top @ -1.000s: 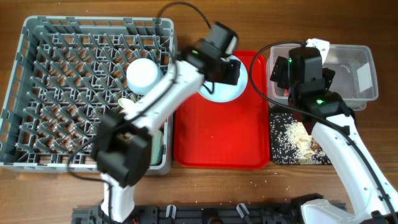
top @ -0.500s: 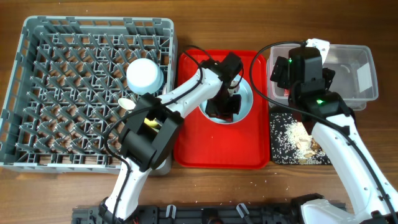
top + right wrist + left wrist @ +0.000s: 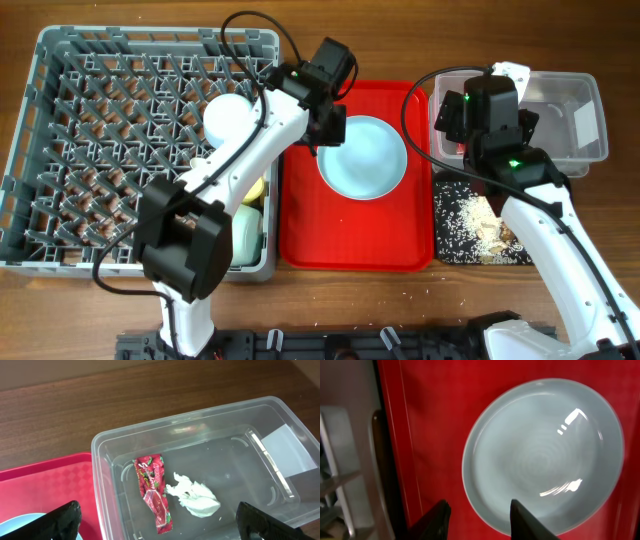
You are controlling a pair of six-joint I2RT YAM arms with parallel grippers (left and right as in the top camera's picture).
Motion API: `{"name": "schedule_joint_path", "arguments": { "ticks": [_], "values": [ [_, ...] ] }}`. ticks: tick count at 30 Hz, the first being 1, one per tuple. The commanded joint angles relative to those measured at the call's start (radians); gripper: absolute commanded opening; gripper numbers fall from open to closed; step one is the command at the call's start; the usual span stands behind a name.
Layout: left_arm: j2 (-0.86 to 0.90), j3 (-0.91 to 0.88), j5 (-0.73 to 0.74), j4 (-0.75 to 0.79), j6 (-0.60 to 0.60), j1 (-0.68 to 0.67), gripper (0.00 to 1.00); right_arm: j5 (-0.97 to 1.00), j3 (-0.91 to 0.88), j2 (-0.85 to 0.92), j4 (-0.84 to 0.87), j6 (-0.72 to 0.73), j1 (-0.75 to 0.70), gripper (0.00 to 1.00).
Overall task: Sort waste into correct bins and load items into the dishwasher rack
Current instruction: 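Grasp the edge of the blue plate with the left gripper, then lift the blue plate and stand it upright in the rack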
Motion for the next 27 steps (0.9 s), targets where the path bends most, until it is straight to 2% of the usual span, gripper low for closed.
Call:
{"name": "schedule_joint_path", "arguments": {
  "ticks": [1,7,14,16,17,18,20,21,24,25,27],
  "values": [
    [0.043,-0.066,-0.05,0.064,0.005,0.004,0.4,0.01,0.013,-0.003,0.001,-0.001,-0.002,1.0],
    [0.083,-0.126,-0.047,0.173,-0.002,0.008,0.31,0.01,0.013,-0.003,0.001,-0.001,-0.002,1.0],
    [0.147,-0.221,-0.023,0.29,-0.002,0.007,0.31,0.01,0.013,-0.003,0.001,-0.001,-0.002,1.0],
    [0.153,-0.248,0.008,0.333,-0.002,0.003,0.28,0.01,0.013,-0.003,0.001,-0.001,-0.002,1.0],
    [0.153,-0.25,0.011,0.335,-0.002,0.003,0.14,0.01,0.013,-0.003,0.001,-0.001,-0.002,1.0],
    [0.152,-0.249,0.01,0.341,0.003,0.003,0.04,0.01,0.013,-0.003,0.001,-0.001,-0.002,1.0],
    [0.143,-0.237,-0.038,0.344,0.019,0.011,0.04,0.01,0.013,-0.003,0.001,-0.001,-0.002,1.0],
    [0.124,-0.22,-0.115,0.338,0.026,0.022,0.04,0.01,0.013,-0.003,0.001,0.0,-0.002,1.0],
    [-0.003,-0.128,-0.245,0.234,0.038,0.053,0.04,0.01,0.013,-0.003,0.001,-0.001,-0.002,1.0],
    [-0.073,-0.09,-0.245,0.207,0.103,0.056,0.04,0.01,0.013,-0.003,0.001,-0.001,-0.002,1.0],
    [-0.275,-0.052,-0.253,0.233,0.338,0.063,0.04,0.01,0.013,-0.003,0.001,-0.001,-0.002,1.0]
  ]
}}
